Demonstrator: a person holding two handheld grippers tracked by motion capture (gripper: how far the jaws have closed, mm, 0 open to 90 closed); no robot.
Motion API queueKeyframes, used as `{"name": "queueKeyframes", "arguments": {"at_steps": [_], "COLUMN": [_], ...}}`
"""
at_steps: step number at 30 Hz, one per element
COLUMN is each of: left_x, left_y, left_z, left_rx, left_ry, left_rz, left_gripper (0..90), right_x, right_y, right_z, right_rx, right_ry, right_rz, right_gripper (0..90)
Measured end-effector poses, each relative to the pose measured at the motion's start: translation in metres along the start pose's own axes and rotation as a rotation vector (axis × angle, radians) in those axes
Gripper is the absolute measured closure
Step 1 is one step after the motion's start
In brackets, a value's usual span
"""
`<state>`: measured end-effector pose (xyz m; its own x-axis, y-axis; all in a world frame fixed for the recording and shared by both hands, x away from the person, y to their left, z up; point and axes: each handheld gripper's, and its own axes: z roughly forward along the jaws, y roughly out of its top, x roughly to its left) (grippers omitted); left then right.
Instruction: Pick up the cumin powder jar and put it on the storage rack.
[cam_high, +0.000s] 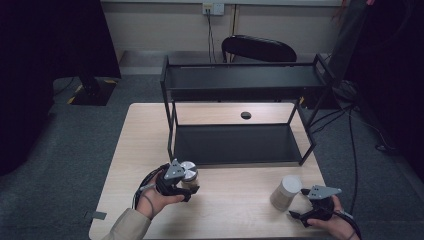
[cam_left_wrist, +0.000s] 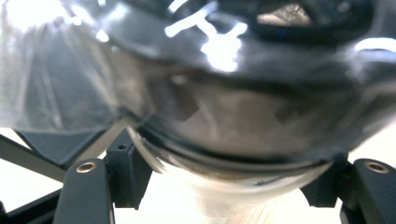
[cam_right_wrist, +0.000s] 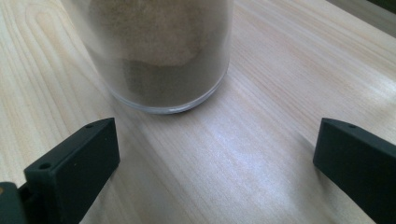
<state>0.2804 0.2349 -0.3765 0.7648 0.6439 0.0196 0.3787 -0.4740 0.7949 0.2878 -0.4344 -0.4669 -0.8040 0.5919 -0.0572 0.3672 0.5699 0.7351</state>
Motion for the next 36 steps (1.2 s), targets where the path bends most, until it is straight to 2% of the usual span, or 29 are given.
{"name": "queueKeyframes", "arguments": {"at_steps": [7, 15, 23, 30, 33, 36], "left_x": [0.006, 0.01, 0.017, 0.024, 0.024, 0.026], "left_y": [0.021, 0.048, 0.076, 0.101, 0.112, 0.12], "left_z": [-0.01, -0.021, -0.031, -0.039, -0.04, -0.042], "left_rx": [-0.014, -0.018, -0.034, -0.035, -0.027, -0.025], "left_ry": [-0.011, -0.008, -0.01, -0.006, -0.004, -0.007], "left_rz": [-0.006, 0.016, 0.017, 0.015, 0.03, 0.028], "left_gripper": [30.9, 30.9, 30.9, 30.9, 30.9, 30.9], "right_x": [0.0, 0.0, 0.0, -0.001, -0.001, -0.001], "right_y": [0.0, 0.0, 0.0, 0.0, 0.0, -0.001], "right_z": [0.0, 0.0, 0.0, 0.0, 0.0, 0.0], "right_rx": [0.0, 0.0, -0.001, -0.002, -0.003, -0.003], "right_ry": [0.0, 0.001, 0.002, 0.002, 0.003, 0.003], "right_rz": [0.0, 0.001, 0.002, 0.003, 0.004, 0.004], "right_gripper": [0.0, 0.0, 0.0, 0.0, 0.0, 0.0]}}
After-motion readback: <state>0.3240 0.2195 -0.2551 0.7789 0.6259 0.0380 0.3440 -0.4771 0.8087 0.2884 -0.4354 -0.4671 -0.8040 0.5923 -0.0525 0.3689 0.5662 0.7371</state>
